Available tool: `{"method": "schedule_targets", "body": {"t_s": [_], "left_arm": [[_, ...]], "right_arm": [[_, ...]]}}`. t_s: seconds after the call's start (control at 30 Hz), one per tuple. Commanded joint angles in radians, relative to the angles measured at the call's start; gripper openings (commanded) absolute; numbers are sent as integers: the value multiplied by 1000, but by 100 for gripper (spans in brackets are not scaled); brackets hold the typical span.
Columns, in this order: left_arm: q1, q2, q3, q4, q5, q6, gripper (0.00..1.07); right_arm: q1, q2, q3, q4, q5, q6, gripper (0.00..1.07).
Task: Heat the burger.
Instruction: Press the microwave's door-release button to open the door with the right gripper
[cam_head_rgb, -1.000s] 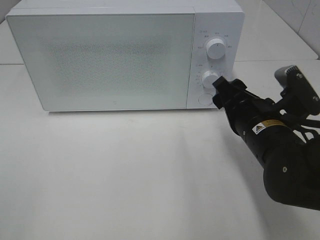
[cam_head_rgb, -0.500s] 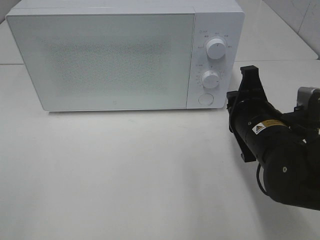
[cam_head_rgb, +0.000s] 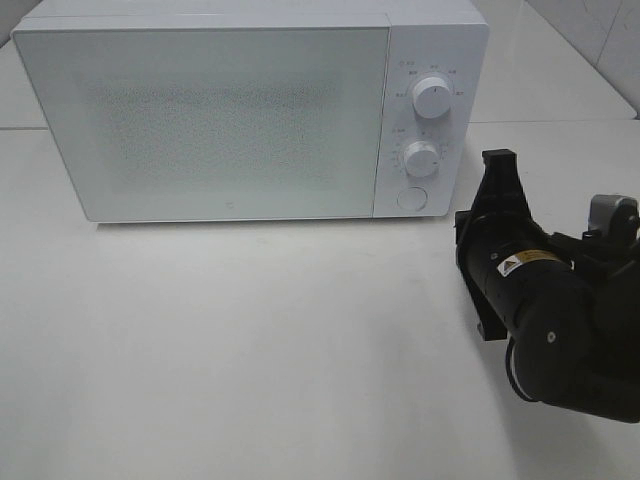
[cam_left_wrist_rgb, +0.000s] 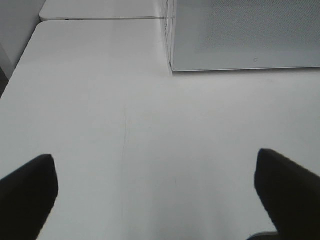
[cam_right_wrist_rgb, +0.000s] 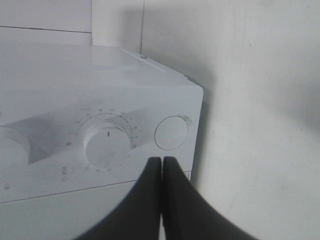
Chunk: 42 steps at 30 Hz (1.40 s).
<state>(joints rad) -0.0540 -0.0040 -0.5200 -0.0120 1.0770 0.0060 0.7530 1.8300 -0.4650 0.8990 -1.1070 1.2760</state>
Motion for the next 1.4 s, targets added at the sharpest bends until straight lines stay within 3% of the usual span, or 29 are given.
{"method": "schedule_targets", "body": {"t_s": [0.03,0.67,1.4], "left_arm": [[1,-16,3,-2,-7,0,100],[1,-16,3,-2,-7,0,100],[1,-16,3,-2,-7,0,100]], "right_arm": [[-3,56,-57,-5,2,38,0],[-131,252,-286,-118,90,94,0],[-212,375,-459,-174,116,93,0]]}}
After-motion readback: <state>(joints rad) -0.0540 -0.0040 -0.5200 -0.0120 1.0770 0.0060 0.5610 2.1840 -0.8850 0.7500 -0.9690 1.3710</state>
